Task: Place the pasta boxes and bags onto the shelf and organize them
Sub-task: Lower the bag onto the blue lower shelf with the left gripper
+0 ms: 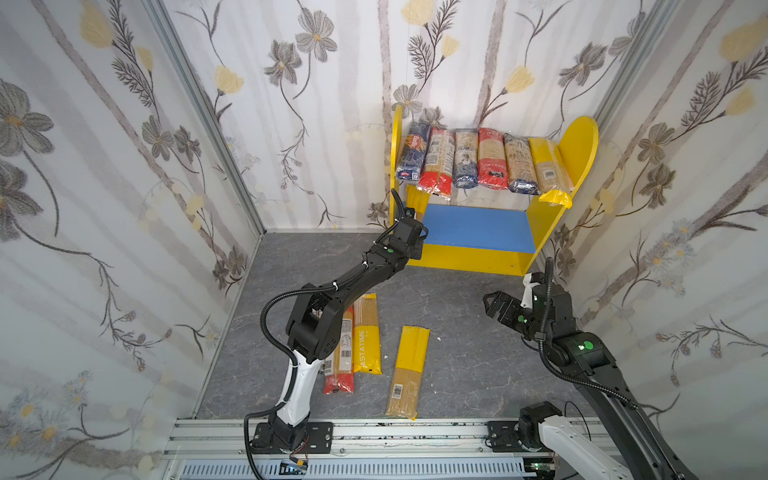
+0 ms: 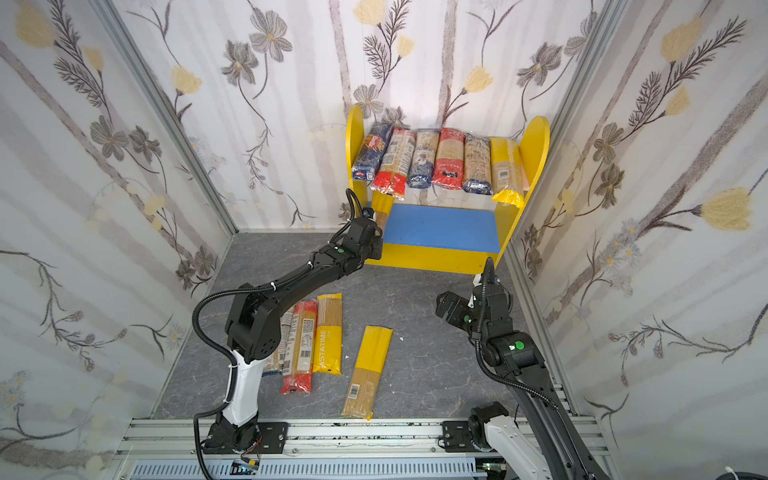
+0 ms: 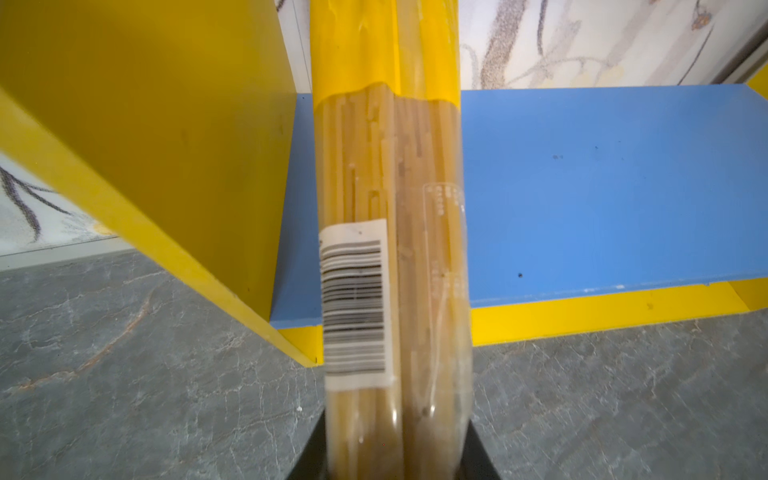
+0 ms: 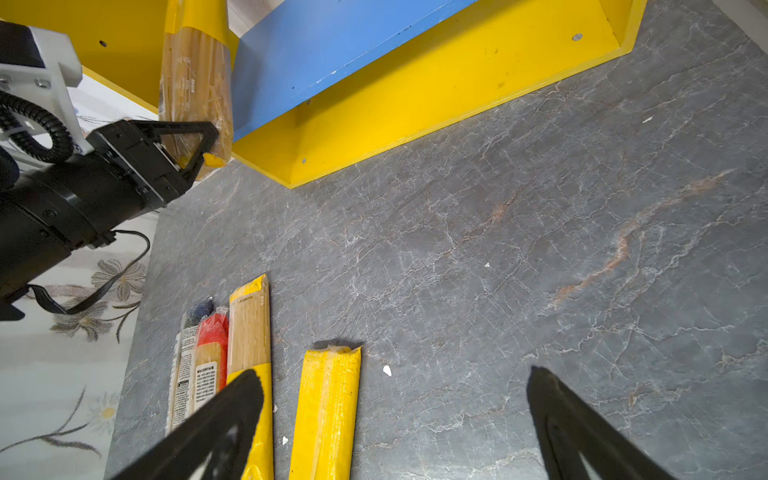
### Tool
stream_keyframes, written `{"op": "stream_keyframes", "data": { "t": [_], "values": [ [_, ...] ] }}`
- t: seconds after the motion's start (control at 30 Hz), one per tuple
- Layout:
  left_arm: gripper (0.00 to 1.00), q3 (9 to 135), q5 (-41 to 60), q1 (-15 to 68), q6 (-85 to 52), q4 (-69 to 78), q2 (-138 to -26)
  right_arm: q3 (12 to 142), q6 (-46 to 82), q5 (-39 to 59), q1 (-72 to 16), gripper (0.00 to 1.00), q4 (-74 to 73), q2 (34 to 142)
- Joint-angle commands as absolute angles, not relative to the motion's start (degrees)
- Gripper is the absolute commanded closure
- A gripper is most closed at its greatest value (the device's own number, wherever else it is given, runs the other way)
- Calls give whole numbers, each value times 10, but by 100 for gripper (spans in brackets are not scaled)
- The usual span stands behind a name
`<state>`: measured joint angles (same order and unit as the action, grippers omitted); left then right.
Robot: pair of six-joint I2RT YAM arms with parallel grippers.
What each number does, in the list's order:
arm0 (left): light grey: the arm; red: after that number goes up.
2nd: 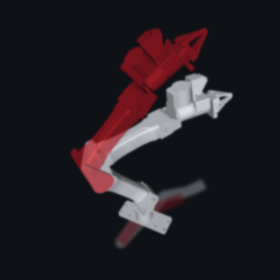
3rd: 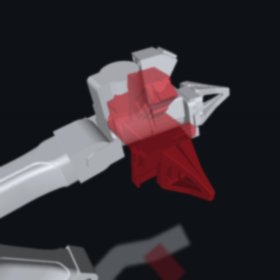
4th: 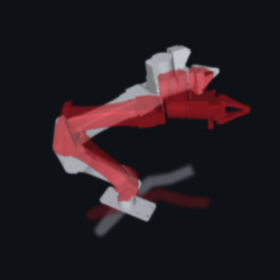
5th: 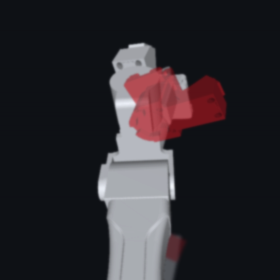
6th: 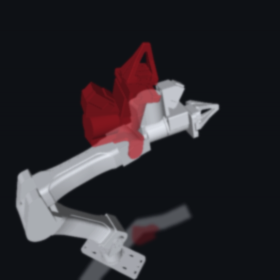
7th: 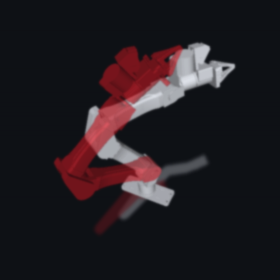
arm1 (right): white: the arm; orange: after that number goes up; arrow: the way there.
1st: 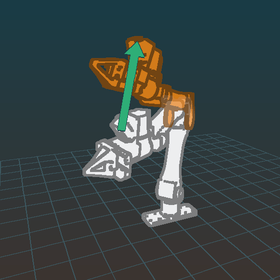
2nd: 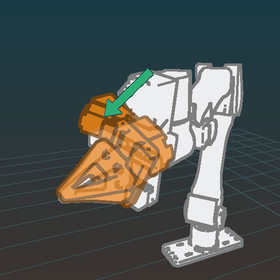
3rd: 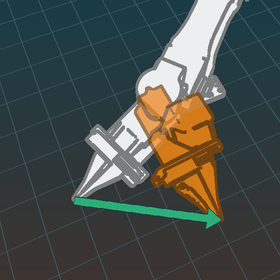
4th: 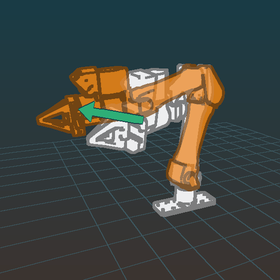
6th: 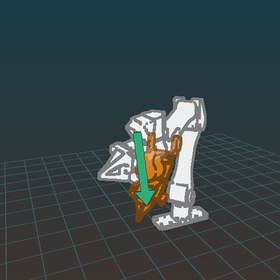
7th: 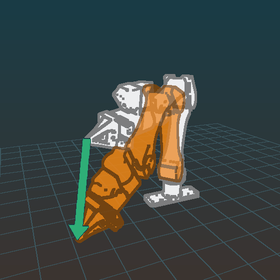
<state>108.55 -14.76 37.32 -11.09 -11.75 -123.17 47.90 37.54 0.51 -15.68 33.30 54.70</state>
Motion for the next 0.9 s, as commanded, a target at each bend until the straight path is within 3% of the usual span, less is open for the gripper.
{"op": "stream_keyframes", "data": {
  "t": [0.0, 0.47, 0.53, 0.6, 0.7, 0.87],
  "values": [
    [100, 1121, -142, 372, -112, -31, -1249, 482, 386, -15, -156, 0, 336, 546],
    [99, 1202, -139, 362, -134, -32, -1317, 500, 378, -25, -150, 0, 353, 553],
    [87, 1209, -133, 360, -139, -32, -1324, 502, 375, -26, -149, 0, 354, 555],
    [65, 1210, -122, 360, -146, -33, -1325, 505, 371, -27, -147, 0, 356, 554],
    [50, 1207, -113, 361, -157, -33, -1324, 507, 366, -30, -144, 0, 363, 552],
    [48, 1197, -102, 361, -169, -33, -1323, 510, 358, -30, -136, 0, 375, 551]
  ]
}}
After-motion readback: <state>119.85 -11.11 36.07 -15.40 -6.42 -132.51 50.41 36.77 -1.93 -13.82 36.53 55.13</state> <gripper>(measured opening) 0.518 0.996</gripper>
